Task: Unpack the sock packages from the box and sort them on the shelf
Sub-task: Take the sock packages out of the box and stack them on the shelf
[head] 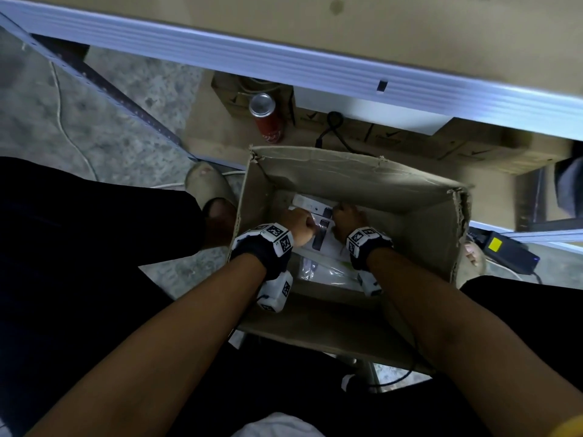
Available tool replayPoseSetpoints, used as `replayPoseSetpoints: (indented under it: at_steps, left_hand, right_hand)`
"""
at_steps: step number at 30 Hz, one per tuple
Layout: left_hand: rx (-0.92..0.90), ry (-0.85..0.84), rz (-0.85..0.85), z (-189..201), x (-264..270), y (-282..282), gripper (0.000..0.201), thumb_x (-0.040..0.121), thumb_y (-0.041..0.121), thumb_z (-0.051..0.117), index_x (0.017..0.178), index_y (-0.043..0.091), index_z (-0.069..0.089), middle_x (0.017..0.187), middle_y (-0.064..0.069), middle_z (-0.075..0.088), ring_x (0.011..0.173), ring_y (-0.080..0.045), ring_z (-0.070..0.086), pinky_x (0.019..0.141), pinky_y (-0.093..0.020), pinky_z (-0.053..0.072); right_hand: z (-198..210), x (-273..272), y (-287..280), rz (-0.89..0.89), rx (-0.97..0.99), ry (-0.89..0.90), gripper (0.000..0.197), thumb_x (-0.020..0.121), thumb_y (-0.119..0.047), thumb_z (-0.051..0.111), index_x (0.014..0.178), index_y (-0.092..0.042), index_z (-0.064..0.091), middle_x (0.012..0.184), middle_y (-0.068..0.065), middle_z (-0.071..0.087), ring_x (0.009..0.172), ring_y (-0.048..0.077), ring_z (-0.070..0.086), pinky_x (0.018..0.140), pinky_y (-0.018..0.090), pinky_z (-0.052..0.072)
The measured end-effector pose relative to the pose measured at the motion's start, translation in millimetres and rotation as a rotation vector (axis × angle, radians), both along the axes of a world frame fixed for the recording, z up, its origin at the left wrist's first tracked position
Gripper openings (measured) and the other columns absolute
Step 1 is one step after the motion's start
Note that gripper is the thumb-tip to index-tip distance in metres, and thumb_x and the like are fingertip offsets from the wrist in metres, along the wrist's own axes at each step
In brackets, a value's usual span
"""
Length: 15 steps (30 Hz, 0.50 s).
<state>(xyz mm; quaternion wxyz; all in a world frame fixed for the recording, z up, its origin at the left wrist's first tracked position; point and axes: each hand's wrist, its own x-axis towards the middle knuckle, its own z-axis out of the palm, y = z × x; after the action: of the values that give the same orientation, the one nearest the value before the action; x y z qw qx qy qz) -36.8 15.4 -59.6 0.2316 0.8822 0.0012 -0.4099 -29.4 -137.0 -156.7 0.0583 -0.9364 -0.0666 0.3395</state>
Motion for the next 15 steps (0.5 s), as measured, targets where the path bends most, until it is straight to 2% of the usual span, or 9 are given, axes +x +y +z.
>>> replayPoseSetpoints:
  at_steps: [2, 4, 10, 13, 15]
  left_hand:
    - [-0.003, -0.006, -0.01, -3, -1, 0, 0.027, 0.098, 0.013, 0.052, 0.115, 0.001, 0.069, 0.121, -0.015, 0.068, 0.112, -0.027, 0.064, 0.097, -0.037, 0.053]
    - [0.002, -0.008, -0.022, -4, -3, 0, 0.028, 0.098, 0.013, 0.052, 0.116, 0.0, 0.068, 0.122, -0.015, 0.067, 0.112, -0.027, 0.063, 0.098, -0.036, 0.052]
    - [0.046, -0.006, -0.068, -11, -6, -1, 0.031, 0.098, 0.019, 0.056, 0.125, 0.005, 0.065, 0.135, -0.011, 0.061, 0.123, -0.026, 0.057, 0.1, -0.028, 0.046]
    - [0.065, 0.04, -0.091, -19, -8, -7, 0.031, 0.098, 0.019, 0.056, 0.124, 0.006, 0.066, 0.134, -0.01, 0.062, 0.121, -0.025, 0.058, 0.091, -0.022, 0.044]
    - [0.082, 0.066, -0.108, -27, -12, -13, 0.031, 0.098, 0.02, 0.055, 0.123, 0.005, 0.065, 0.13, -0.012, 0.063, 0.116, -0.026, 0.061, 0.091, -0.023, 0.047]
  right_hand:
    - [-2, -2, 0, -0.024, 0.0, -0.002, 0.043, 0.092, -0.011, 0.062, 0.134, -0.006, 0.053, 0.143, 0.018, 0.037, 0.135, 0.038, 0.038, 0.107, 0.05, 0.039]
    - [-1, -2, -1, -0.037, 0.015, 0.011, 0.043, 0.092, -0.013, 0.064, 0.133, -0.006, 0.054, 0.142, 0.018, 0.036, 0.134, 0.038, 0.037, 0.107, 0.051, 0.04]
    - [11, 0, -9, -0.053, 0.045, -0.023, 0.041, 0.09, -0.02, 0.068, 0.128, -0.008, 0.059, 0.138, 0.015, 0.048, 0.128, 0.036, 0.048, 0.104, 0.047, 0.041]
    - [22, 3, -17, -0.084, 0.103, -0.072, 0.036, 0.088, -0.014, 0.07, 0.121, -0.003, 0.061, 0.131, 0.019, 0.057, 0.118, 0.036, 0.057, 0.094, 0.04, 0.05]
    - [31, 6, -22, -0.117, 0.162, -0.106, 0.037, 0.086, -0.009, 0.072, 0.119, -0.003, 0.056, 0.128, 0.02, 0.058, 0.116, 0.037, 0.059, 0.091, 0.039, 0.049]
